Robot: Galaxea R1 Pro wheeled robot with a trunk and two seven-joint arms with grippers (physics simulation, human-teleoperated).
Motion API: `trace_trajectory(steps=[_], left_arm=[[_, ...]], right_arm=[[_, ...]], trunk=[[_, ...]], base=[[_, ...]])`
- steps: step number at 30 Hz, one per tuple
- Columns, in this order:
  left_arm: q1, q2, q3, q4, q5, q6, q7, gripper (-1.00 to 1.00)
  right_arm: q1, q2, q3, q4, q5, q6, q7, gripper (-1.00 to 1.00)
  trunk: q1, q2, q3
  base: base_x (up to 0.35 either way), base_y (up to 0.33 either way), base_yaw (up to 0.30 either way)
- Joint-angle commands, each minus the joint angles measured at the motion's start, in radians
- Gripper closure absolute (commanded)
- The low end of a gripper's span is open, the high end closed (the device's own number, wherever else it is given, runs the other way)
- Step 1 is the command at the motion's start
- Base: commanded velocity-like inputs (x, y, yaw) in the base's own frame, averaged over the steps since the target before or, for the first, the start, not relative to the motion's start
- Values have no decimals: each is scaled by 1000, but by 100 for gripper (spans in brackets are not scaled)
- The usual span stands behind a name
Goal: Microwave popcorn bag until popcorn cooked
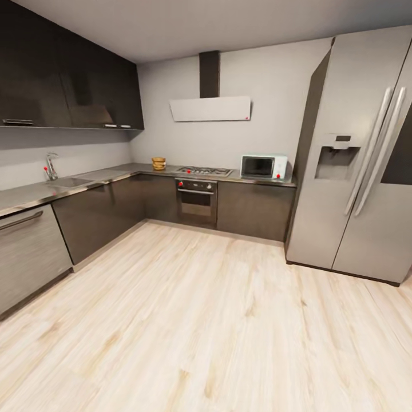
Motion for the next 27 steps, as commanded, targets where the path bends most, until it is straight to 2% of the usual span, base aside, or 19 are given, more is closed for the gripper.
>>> trace_trajectory(steps=[1,27], left_arm=[[0,0,4,0,1,-2,0,-100],[0,-1,4,0,1,-2,0,-100]], right_arm=[[0,0,1,0,0,-3,-2,-100],[0,0,1,0,1,2,-2,-100]], trunk=[[1,0,-1],[1,0,-1]], base=[[324,0,0],[324,0,0]])
